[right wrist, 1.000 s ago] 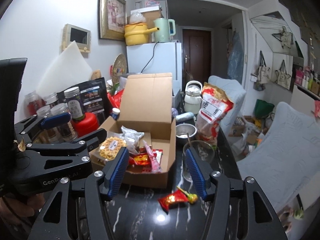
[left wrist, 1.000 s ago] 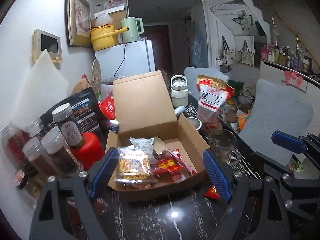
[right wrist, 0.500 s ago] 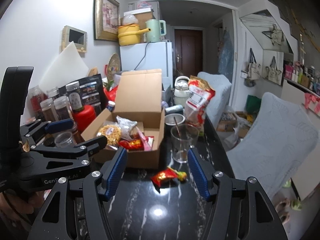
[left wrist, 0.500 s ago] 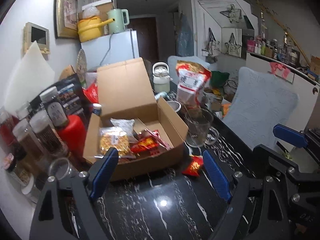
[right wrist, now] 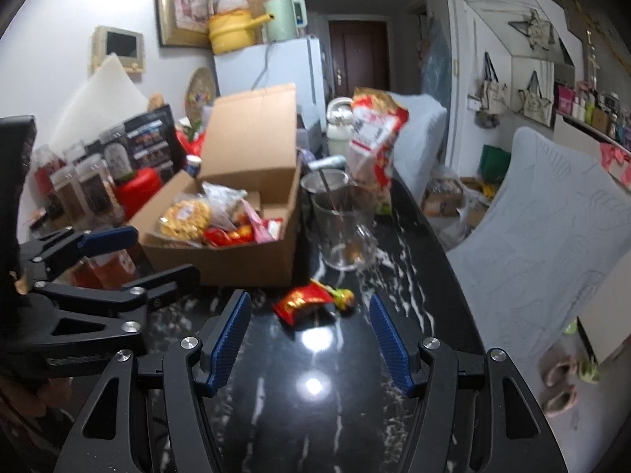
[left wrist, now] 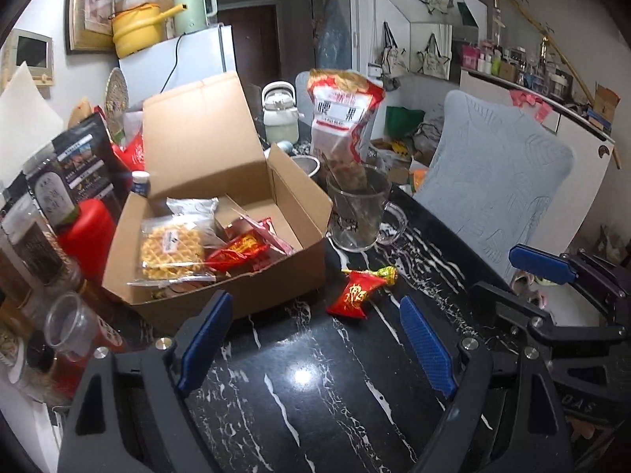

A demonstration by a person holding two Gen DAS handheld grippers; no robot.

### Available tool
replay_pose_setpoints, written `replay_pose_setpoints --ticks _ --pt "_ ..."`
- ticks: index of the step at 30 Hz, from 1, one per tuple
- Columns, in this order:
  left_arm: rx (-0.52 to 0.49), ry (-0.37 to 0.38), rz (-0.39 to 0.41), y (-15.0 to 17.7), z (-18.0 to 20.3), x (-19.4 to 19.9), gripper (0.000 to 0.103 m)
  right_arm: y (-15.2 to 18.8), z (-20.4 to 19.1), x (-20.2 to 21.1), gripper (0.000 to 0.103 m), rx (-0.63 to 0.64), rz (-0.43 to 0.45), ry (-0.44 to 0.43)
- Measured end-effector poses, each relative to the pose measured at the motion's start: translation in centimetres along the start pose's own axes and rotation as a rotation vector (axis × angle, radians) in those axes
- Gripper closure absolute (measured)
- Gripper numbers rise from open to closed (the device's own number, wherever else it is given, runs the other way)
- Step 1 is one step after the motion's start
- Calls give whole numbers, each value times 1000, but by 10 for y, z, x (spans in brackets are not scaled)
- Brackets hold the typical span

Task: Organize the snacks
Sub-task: 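Move both grippers back from the box to the red candy packet and lollipop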

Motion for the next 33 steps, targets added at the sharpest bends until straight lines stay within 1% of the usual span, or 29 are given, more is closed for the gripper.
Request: replay_pose_setpoints --ticks 4,9,14,20,22,24,27,28,30,32,33 --pt "-6 -5 -54 6 4 -21 16 7 19 -14 40 -28 -28 -6" --pt "23 10 -114 15 11 -46 16 14 36 -34 40 -40 -72 -24" --pt "56 19 -157 20 16 -68 16 20 51 -59 40 -48 -122 -51" --pt "69 25 -192 21 19 -91 16 23 62 -82 41 -48 -158 -88" --pt "79 32 -225 24 18 -99 16 24 65 -89 41 -48 -171 -97" --pt "94 39 -244 25 18 -105 16 25 69 -98 44 -48 -191 -105" --pt "98 49 -251 26 18 -110 16 25 72 -110 45 -49 -219 -119" --pt "98 47 -249 26 18 -110 16 26 73 -115 47 -46 -230 -125" --pt "112 37 -249 27 14 -113 16 26 74 -123 48 -37 -249 -136" --pt "129 45 -256 28 11 -115 16 26 74 -132 53 -25 -268 -147" --pt "140 53 -263 30 10 -117 16 26 73 -136 53 -18 -279 -153"
Point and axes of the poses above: each gripper's, at about its wrist camera, not at the fingertips, and x roughly against the way its jaws point, z to its right, y to its underside, the point moved 8 cm from there along -x, roughly the way its jaws point, and after that the axes turned 6 degrees about -y, right-handed, at the moved point
